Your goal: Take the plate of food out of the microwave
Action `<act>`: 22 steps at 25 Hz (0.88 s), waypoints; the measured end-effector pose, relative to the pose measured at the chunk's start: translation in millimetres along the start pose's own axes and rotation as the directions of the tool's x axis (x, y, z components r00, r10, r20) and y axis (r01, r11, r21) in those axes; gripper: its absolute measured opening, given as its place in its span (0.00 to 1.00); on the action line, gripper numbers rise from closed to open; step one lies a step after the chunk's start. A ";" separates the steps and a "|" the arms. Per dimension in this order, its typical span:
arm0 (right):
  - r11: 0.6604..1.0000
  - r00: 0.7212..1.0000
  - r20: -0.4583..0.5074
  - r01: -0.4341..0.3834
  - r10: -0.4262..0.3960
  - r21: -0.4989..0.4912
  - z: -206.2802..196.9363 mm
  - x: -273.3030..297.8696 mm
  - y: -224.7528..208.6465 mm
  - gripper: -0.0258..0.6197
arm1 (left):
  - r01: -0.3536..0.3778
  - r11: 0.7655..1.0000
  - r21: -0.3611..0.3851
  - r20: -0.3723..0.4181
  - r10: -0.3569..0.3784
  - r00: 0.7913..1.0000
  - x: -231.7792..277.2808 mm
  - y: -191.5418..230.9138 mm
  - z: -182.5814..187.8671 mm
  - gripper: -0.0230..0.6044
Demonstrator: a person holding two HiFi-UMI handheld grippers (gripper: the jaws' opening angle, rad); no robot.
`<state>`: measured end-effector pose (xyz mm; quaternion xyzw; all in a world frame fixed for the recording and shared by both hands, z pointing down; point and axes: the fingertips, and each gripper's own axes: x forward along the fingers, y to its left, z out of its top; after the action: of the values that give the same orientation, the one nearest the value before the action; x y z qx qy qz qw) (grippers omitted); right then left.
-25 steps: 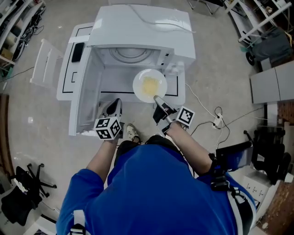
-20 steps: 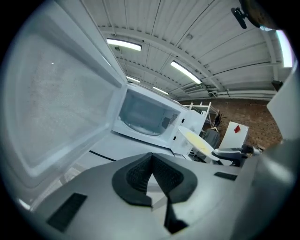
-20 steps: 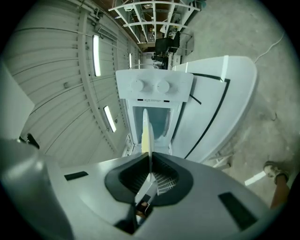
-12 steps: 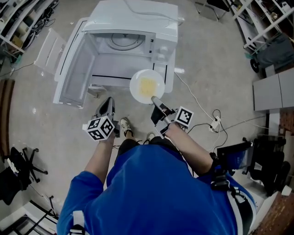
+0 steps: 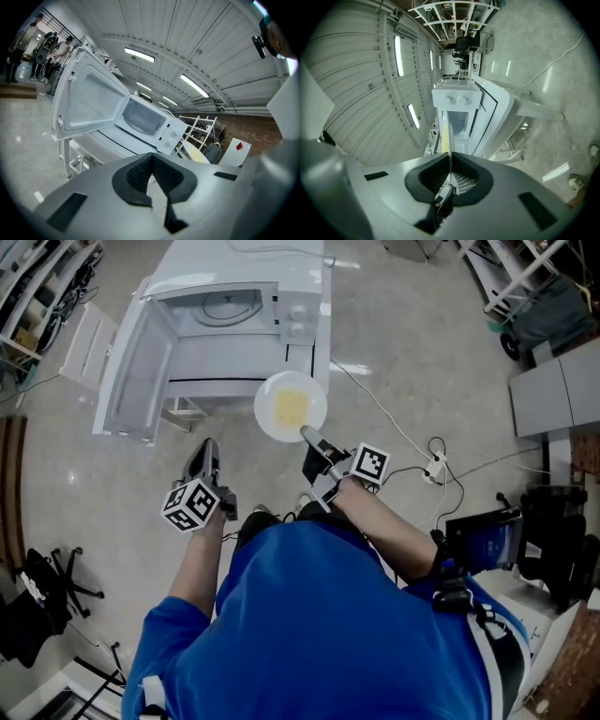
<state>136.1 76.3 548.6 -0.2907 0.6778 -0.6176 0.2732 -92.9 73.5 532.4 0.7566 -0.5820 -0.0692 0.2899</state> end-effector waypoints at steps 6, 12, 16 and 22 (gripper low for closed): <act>1.000 1.000 0.014 0.005 -0.005 -0.013 -17.3 -2.9 7.9 0.07 | 0.027 1.000 0.003 0.004 -0.027 1.000 -13.3 5.1 12.5 0.05; 1.000 1.000 0.017 0.005 -0.005 0.000 -41.6 -0.6 11.7 0.07 | 0.048 0.999 -0.023 0.006 -0.047 0.999 -27.9 14.2 15.1 0.05; 1.000 1.000 0.025 0.008 -0.008 -0.005 -47.5 -2.7 10.9 0.07 | 0.057 0.997 -0.044 0.013 -0.057 0.998 -34.9 16.6 14.6 0.05; 1.000 0.999 0.038 0.013 -0.013 -0.006 -55.8 -1.5 9.9 0.07 | 0.071 0.996 -0.058 0.014 -0.070 0.997 -43.4 20.8 14.6 0.05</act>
<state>95.9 115.9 543.6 -0.3076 0.6724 -0.6118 0.2811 -130.4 105.1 521.0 0.7674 -0.5544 -0.1011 0.3059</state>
